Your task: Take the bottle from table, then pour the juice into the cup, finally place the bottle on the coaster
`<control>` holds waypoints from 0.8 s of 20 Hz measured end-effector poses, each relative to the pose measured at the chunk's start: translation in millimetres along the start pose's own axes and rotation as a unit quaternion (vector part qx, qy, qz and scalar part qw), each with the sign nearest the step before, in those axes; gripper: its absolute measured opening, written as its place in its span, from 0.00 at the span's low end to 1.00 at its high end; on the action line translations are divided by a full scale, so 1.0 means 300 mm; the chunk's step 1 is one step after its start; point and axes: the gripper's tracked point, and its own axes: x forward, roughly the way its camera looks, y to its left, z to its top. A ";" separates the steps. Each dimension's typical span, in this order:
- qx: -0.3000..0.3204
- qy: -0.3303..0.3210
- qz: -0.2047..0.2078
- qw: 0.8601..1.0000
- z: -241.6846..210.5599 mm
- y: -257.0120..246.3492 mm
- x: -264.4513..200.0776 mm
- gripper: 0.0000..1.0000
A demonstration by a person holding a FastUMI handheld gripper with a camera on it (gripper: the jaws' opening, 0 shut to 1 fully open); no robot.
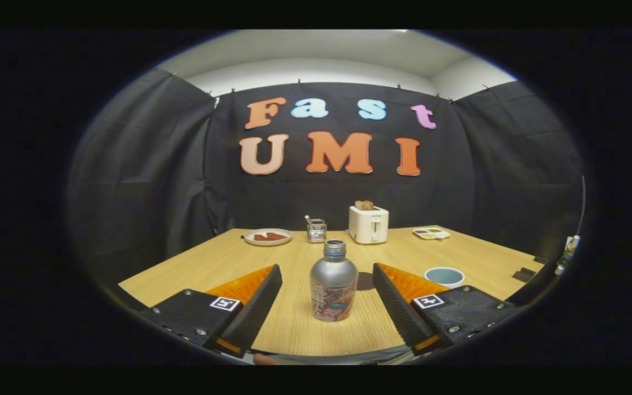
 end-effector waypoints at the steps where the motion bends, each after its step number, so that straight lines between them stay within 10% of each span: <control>1: -0.001 0.009 -0.002 1.000 -0.018 -0.006 0.011 0.98; 16: 0.007 0.107 0.003 0.994 -0.259 -0.001 0.203 0.99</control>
